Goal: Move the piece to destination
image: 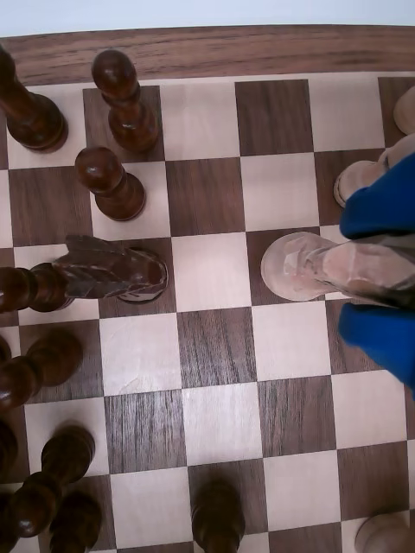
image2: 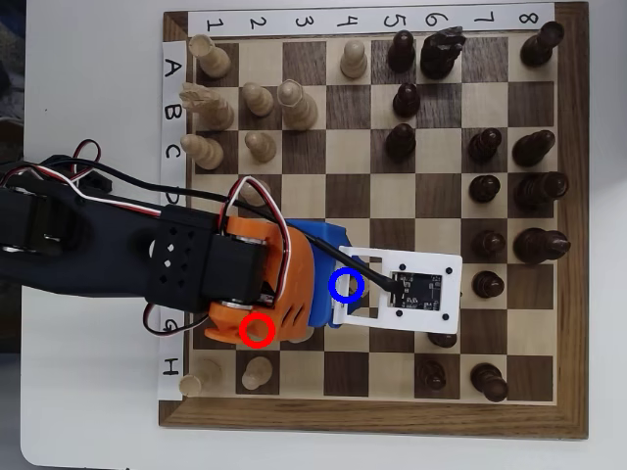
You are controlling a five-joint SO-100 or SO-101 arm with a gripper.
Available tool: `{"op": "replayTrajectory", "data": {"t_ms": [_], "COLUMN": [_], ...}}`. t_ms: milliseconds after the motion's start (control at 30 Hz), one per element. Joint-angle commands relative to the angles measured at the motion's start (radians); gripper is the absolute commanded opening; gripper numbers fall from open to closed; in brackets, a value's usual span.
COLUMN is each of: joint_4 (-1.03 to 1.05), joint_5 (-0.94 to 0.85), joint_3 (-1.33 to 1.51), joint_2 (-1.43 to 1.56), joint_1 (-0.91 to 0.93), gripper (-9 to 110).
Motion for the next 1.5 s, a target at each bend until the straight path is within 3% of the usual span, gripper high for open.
{"op": "replayTrajectory", "data": {"t_ms": [0,300,767,1467], "joint_4": [0.055,0.115,0.008,-0.046], "joint_5": [0.069,0.121,0.089,0.041], "joint_3": [-0.054,0.052,0.117,0.038], "joint_2": [0.052,0.083,0.103,0.040], "joint_1": [-0.021,-0.063,-0.060,-0.015], "gripper": [0,0,0,0]}}
